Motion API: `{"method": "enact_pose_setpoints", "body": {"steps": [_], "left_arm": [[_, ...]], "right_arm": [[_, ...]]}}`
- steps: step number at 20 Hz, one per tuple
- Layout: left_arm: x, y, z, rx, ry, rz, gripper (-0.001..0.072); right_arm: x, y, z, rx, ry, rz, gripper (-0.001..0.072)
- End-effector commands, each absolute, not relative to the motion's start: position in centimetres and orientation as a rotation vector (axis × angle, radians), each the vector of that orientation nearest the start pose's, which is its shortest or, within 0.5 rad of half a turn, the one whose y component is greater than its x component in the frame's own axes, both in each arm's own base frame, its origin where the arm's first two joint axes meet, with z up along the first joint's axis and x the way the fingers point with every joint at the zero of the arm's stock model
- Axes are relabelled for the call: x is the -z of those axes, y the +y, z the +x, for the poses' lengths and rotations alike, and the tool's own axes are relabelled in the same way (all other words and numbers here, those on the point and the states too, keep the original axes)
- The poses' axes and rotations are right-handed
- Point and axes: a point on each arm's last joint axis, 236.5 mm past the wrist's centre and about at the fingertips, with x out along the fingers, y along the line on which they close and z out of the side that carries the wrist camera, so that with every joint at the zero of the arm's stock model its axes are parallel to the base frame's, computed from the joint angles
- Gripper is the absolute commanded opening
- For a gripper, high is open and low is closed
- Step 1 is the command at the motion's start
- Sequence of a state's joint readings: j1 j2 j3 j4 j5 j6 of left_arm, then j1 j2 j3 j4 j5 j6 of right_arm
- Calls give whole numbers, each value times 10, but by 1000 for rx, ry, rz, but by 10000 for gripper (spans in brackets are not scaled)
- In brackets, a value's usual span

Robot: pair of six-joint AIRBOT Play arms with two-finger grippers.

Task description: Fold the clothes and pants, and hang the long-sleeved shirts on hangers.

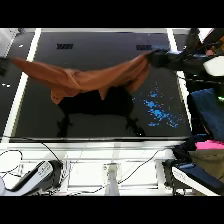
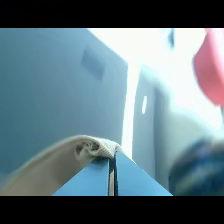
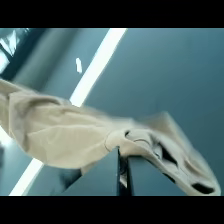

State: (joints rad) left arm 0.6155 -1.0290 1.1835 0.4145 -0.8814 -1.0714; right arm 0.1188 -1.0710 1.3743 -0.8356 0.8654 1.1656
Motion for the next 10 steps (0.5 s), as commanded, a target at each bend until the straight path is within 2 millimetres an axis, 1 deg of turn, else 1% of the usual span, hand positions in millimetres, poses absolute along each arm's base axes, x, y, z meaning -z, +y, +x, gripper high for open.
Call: {"method": "enact_pose_setpoints", "body": {"steps": [1, 3, 5, 7, 8, 9, 10], "left_arm": [[-401, 96, 375, 59, -126, -514, 21], [-451, 93, 333, -5, -289, -446, 21], [-486, 83, 293, -48, -409, -376, 21], [-513, 66, 254, -62, -502, -313, 21], [-520, 57, 241, -54, -527, -297, 21], [-526, 48, 229, -47, -549, -280, 21], [-529, 43, 221, -50, -561, -257, 21]], "right_arm": [[-392, 163, 347, -646, 177, 139, 12], [-444, 157, 301, -653, 36, 115, 12], [-480, 152, 255, -660, -65, 123, 12], [-497, 148, 217, -673, -111, 175, 12], [-504, 146, 201, -679, -130, 197, 12], [-510, 145, 188, -683, -149, 210, 12], [-514, 144, 178, -685, -168, 207, 12]]}}
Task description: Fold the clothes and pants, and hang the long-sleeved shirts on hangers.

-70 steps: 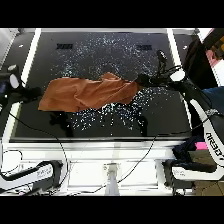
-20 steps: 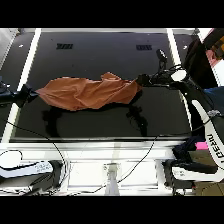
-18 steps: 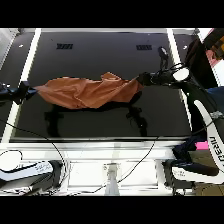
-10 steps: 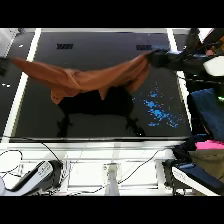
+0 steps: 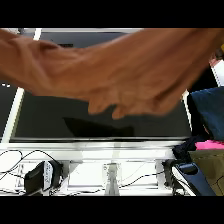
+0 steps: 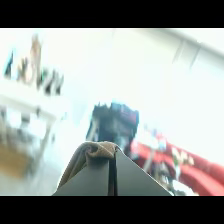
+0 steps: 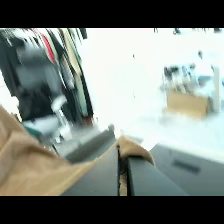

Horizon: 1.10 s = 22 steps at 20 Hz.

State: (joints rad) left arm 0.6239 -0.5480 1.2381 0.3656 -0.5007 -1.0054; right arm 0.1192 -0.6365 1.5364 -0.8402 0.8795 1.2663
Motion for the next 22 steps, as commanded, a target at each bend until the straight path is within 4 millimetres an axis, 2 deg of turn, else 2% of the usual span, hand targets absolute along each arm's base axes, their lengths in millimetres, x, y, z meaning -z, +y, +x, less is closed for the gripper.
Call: {"method": "enact_pose_setpoints", "body": {"steps": [1, 2, 4, 7, 9, 11, 13, 14, 16, 18, 19, 20, 22], "left_arm": [[-529, 41, 217, -64, -559, -227, 20], [-526, 40, 219, -70, -542, -206, 20], [-507, 35, 236, -37, -446, -196, 20], [-452, 23, 280, 85, -202, -297, 20], [-406, 21, 312, 155, -17, -344, 20], [-352, 22, 344, 226, 172, -415, 20], [-286, 21, 376, 284, 368, -493, 20], [-247, 19, 394, 296, 476, -508, 20], [-181, 6, 424, 331, 646, -525, 20], [-126, -12, 457, 361, 730, -534, 20], [-105, -18, 473, 353, 748, -546, 21], [-86, -21, 488, 330, 753, -567, 20], [-63, -21, 513, 275, 729, -618, 21]], "right_arm": [[-515, 143, 174, -683, -176, 203, 12], [-514, 142, 174, -681, -174, 199, 12], [-498, 141, 191, -655, -110, 194, 12], [-445, 135, 242, -579, 73, 193, 12], [-389, 133, 283, -530, 245, 191, 12], [-326, 134, 320, -498, 422, 205, 12], [-259, 138, 353, -475, 586, 232, 13], [-226, 138, 369, -458, 657, 247, 12], [-170, 139, 398, -421, 763, 276, 12], [-129, 138, 427, -382, 814, 310, 13], [-114, 136, 444, -349, 811, 336, 12], [-103, 133, 459, -320, 799, 355, 12], [-87, 126, 486, -272, 752, 371, 13]]}}
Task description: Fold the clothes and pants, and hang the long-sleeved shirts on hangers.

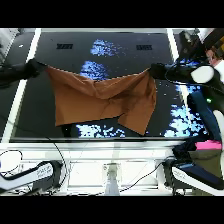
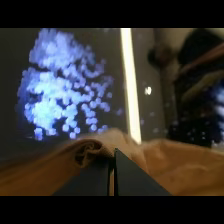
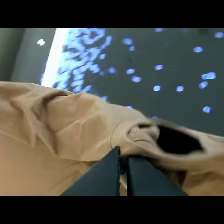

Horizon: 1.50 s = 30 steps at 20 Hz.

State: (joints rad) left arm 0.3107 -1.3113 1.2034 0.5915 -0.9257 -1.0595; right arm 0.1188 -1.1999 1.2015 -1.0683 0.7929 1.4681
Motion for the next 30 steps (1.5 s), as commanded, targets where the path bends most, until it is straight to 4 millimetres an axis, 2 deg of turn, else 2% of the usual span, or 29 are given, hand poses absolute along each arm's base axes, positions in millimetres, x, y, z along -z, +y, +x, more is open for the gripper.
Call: {"method": "enact_pose_setpoints", "body": {"steps": [1, 3, 6, 8, 9, 10, 11, 12, 14, 15, 17, 20, 22, 23, 25, 30], "left_arm": [[-57, -18, 523, 244, 709, -636, 21], [-54, -8, 538, 180, 658, -649, 21], [-60, 7, 548, 118, 595, -646, 22], [-59, 5, 548, 124, 600, -647, 25], [-58, 2, 546, 135, 610, -649, 59], [-57, -1, 544, 148, 621, -650, 212], [-56, -5, 542, 163, 635, -653, 487], [-55, -7, 540, 172, 644, -657, 720], [-56, -6, 535, 189, 662, -664, 702], [-59, -2, 532, 191, 663, -670, 702], [-67, 15, 527, 178, 651, -681, 701], [-79, 35, 511, 189, 660, -703, 699], [-79, 37, 498, 220, 697, -710, 697], [-76, 37, 493, 233, 719, -691, 697], [-69, 35, 486, 248, 756, -656, 697], [-68, 26, 486, 266, 767, -650, 697]], "right_arm": [[-83, 122, 498, -251, 724, 376, 13], [-81, 113, 517, -212, 658, 383, 13], [-92, 100, 541, -163, 538, 390, 13], [-99, 96, 546, -150, 496, 390, 34], [-99, 96, 546, -150, 497, 390, 76], [-97, 97, 545, -154, 506, 384, 239], [-95, 97, 543, -157, 517, 373, 427], [-93, 96, 542, -163, 525, 344, 563], [-89, 85, 532, -179, 574, 240, 566], [-85, 73, 524, -171, 612, 204, 566], [-78, 34, 503, -124, 707, 153, 565], [-60, -29, 457, -30, 900, 169, 544], [-37, -54, 421, 5, 1063, 232, 545], [-26, -57, 405, 5, 1140, 270, 545], [-3, -48, 380, -26, 1262, 357, 544], [45, -5, 367, -127, 1310, 505, 544]]}}
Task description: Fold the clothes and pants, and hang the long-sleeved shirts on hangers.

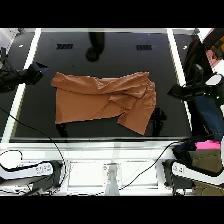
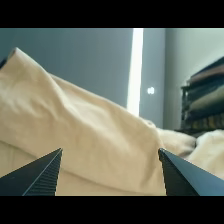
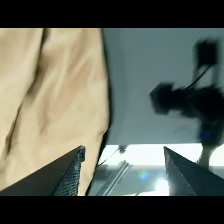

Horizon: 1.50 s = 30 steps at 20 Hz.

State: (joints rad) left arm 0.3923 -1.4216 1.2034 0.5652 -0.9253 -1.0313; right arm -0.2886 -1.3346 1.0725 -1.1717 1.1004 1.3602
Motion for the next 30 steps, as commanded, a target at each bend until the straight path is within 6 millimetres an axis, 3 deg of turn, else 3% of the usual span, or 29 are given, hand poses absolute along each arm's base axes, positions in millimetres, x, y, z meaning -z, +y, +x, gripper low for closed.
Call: {"method": "enact_pose_setpoints", "body": {"steps": [1, 5, 8, 10, 12, 15, 19, 20, 21, 22, 23, 24, 25, 26, 30], "left_arm": [[-68, 26, 486, 267, 767, -650, 697], [-68, 26, 486, 266, 767, -650, 697], [-68, 26, 486, 266, 767, -650, 697], [-68, 26, 486, 266, 767, -650, 697], [-68, 26, 486, 266, 767, -650, 697], [-68, 26, 486, 265, 768, -653, 697], [-68, 25, 485, 269, 771, -654, 697], [-68, 24, 484, 275, 777, -654, 697], [-68, 25, 482, 278, 781, -657, 697], [-67, 25, 480, 283, 789, -662, 697], [-67, 26, 476, 292, 801, -669, 696], [-66, 27, 470, 303, 817, -680, 642], [-65, 28, 464, 319, 838, -692, 510], [-64, 29, 456, 335, 859, -706, 478], [-49, 37, 416, 350, 955, -799, 476]], "right_arm": [[54, 1, 363, -131, 1318, 542, 544], [87, 22, 349, -148, 1370, 671, 544], [101, 37, 356, -161, 1370, 740, 543], [113, 44, 361, -154, 1372, 743, 485], [124, 51, 363, -150, 1385, 740, 485], [128, 58, 372, -151, 1360, 775, 478], [128, 54, 381, -130, 1320, 775, 311], [129, 53, 382, -128, 1317, 769, 306], [129, 52, 383, -127, 1312, 766, 229], [129, 52, 383, -134, 1310, 756, 76], [128, 52, 383, -137, 1310, 752, 22], [128, 52, 383, -137, 1310, 752, 13], [128, 52, 383, -137, 1310, 752, 13], [128, 52, 383, -137, 1310, 752, 13], [128, 53, 383, -138, 1310, 754, 13]]}}
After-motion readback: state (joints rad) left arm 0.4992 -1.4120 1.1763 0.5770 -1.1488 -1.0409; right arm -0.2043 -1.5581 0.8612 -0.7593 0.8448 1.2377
